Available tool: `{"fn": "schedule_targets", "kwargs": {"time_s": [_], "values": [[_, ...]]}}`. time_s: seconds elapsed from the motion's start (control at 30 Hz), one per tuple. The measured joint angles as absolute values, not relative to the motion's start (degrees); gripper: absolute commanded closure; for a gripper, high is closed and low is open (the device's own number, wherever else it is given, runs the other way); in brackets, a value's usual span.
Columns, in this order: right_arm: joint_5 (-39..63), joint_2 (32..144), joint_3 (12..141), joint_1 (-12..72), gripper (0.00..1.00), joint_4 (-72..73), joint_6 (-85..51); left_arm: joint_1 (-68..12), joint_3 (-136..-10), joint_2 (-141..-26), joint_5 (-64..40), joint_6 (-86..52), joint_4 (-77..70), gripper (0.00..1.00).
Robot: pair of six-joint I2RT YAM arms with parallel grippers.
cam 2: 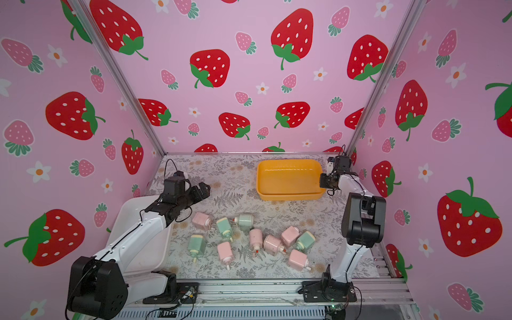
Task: Place the pencil sharpeners by color into the storage box
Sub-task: Move the storage box to the center of the board.
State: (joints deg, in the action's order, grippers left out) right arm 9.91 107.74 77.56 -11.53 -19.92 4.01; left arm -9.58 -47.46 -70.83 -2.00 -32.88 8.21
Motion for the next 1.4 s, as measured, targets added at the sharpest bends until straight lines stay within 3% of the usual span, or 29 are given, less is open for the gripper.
{"fn": "schedule_targets", "kwargs": {"time_s": [0.27,0.37,0.5,0.73,0.87,0.9,0.93,1.23,1.4], "values": [[11.2,112.2,80.6,-12.6,1.0,-17.8,7.4,-9.5,-46.7,-68.6,2.9,-32.9,10.7,0.0],[12.0,113.8,82.7,-12.6,0.94,-17.7,7.9,-9.3,-46.3,-68.3,4.3,-33.0,11.6,0.0],[11.3,114.7,83.6,-12.6,0.66,-17.5,7.9,-8.4,-46.0,-68.0,6.7,-33.2,12.9,0.0],[10.0,114.7,82.9,-12.6,0.38,-16.7,5.8,-4.6,-44.8,-67.2,9.7,-35.2,15.0,0.0],[9.6,112.9,81.8,-12.6,0.17,-16.2,4.3,-3.0,-44.8,-67.2,11.2,-36.8,15.7,0.01],[9.5,111.8,81.0,-12.6,0.03,-16.0,3.6,-2.7,-44.8,-67.2,11.6,-37.4,16.0,0.0],[9.4,110.3,80.0,-12.6,0.0,-15.9,3.3,-2.3,-44.8,-67.2,12.1,-37.8,16.3,0.01],[12.9,91.5,73.3,-10.7,0.0,-15.0,-9.7,1.7,-47.5,-73.3,19.6,-45.8,19.2,0.01],[18.5,82.6,66.0,-2.8,0.0,-12.8,-16.5,5.6,-53.1,-80.2,21.5,-50.3,21.8,0.0]]}}
